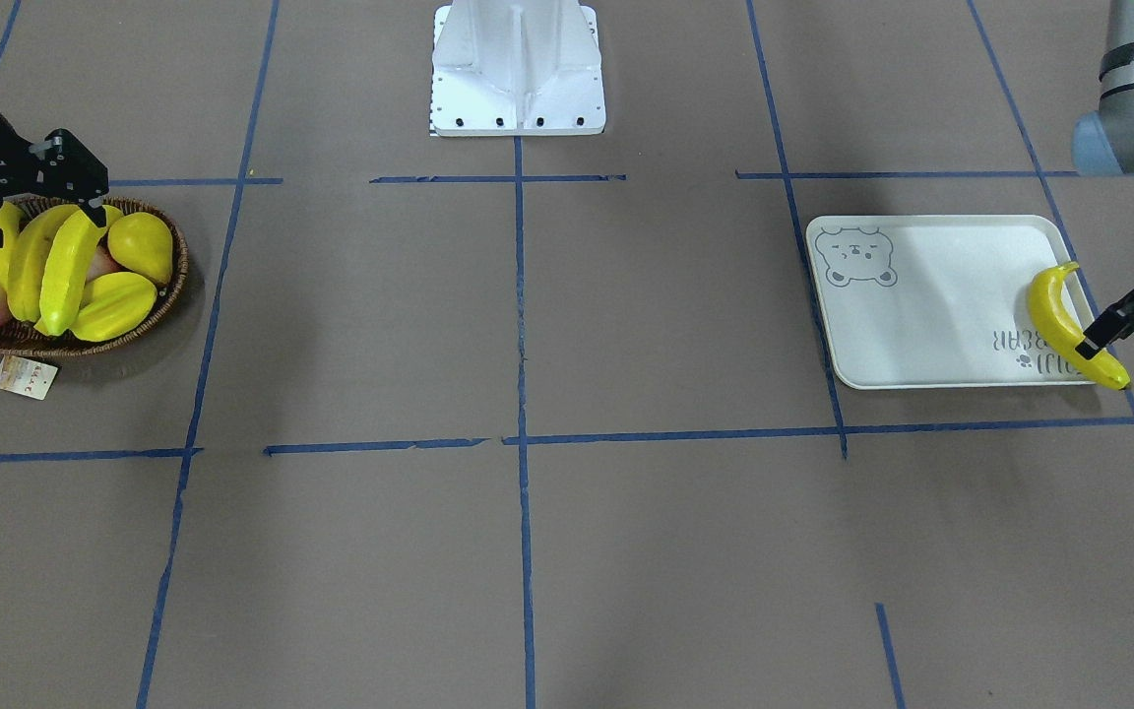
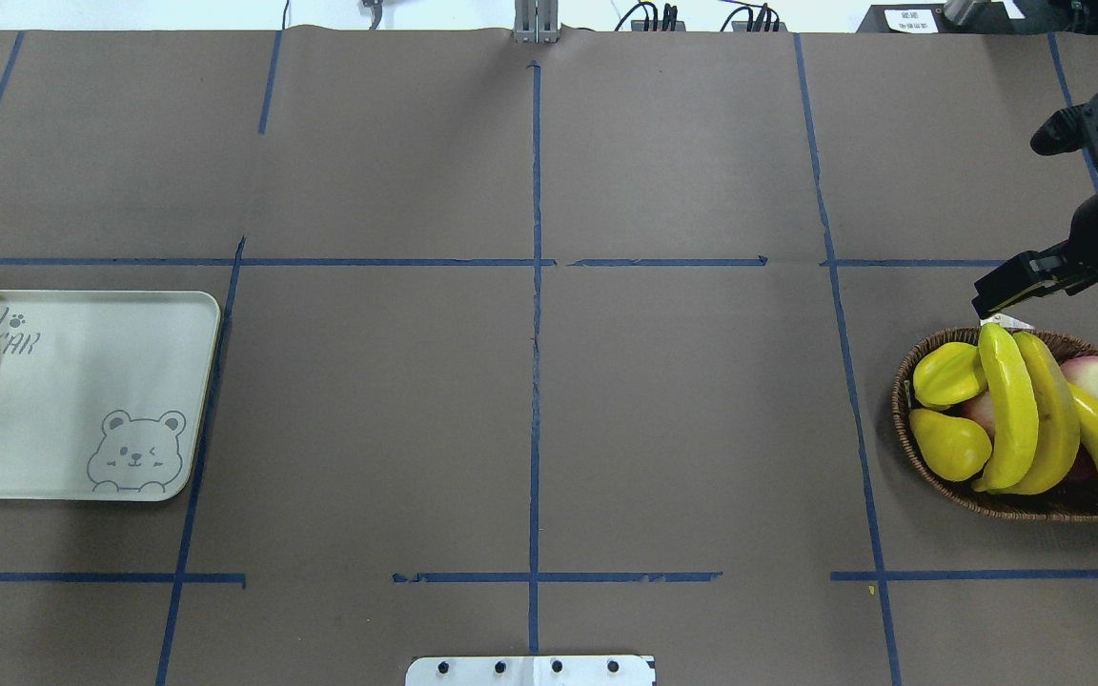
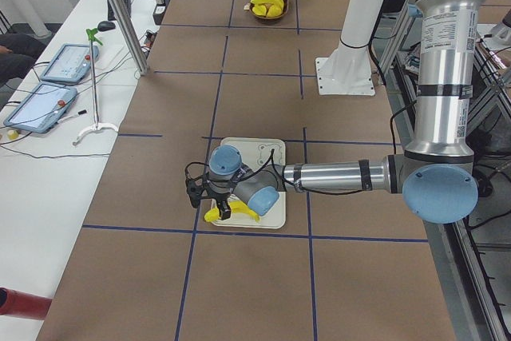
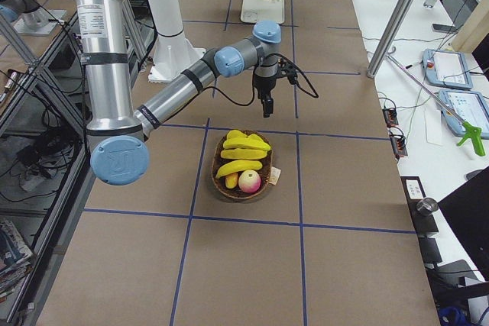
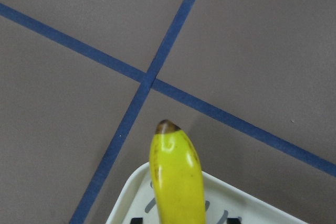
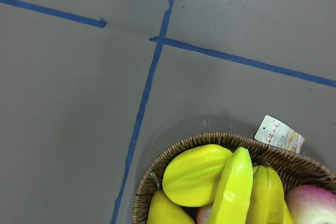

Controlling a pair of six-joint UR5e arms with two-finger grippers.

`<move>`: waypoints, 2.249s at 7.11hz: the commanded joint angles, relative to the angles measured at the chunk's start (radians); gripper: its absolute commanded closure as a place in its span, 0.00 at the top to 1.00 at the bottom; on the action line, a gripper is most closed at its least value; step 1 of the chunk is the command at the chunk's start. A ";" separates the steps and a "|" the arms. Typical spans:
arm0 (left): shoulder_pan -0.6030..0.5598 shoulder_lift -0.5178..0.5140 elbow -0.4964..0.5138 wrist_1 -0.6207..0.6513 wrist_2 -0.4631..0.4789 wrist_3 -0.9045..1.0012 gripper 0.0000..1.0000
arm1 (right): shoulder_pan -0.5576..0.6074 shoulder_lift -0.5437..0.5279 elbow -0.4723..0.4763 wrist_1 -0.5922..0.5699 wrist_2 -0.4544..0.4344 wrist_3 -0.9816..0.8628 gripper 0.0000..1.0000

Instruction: Transfer all bananas from basket to plate

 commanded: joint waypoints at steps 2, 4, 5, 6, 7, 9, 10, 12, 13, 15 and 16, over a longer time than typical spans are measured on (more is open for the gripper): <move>-0.012 -0.001 -0.146 0.076 -0.025 0.008 1.00 | -0.003 -0.185 0.007 0.224 -0.053 0.075 0.99; -0.011 -0.003 -0.149 0.076 -0.025 0.008 1.00 | -0.059 -0.252 0.006 0.372 -0.066 0.254 0.99; -0.011 -0.002 -0.149 0.076 -0.025 0.008 1.00 | -0.142 -0.255 0.006 0.400 -0.139 0.364 0.99; -0.012 -0.001 -0.149 0.076 -0.025 0.008 1.00 | -0.235 -0.285 0.006 0.449 -0.224 0.467 0.98; -0.011 -0.001 -0.149 0.076 -0.025 0.009 1.00 | -0.267 -0.328 0.006 0.479 -0.253 0.497 0.94; -0.011 0.002 -0.149 0.076 -0.025 0.009 1.00 | -0.346 -0.335 0.006 0.480 -0.315 0.605 0.78; -0.011 0.002 -0.149 0.076 -0.025 0.009 1.00 | -0.372 -0.341 0.006 0.475 -0.336 0.614 0.76; -0.012 0.003 -0.149 0.076 -0.025 0.011 1.00 | -0.386 -0.366 0.002 0.471 -0.355 0.614 0.76; -0.012 0.003 -0.149 0.076 -0.025 0.011 1.00 | -0.390 -0.369 0.001 0.469 -0.359 0.614 0.74; -0.011 0.005 -0.149 0.076 -0.025 0.011 1.00 | -0.397 -0.364 -0.007 0.469 -0.371 0.614 0.68; -0.011 0.005 -0.147 0.076 -0.025 0.013 1.00 | -0.399 -0.358 -0.019 0.469 -0.371 0.614 0.65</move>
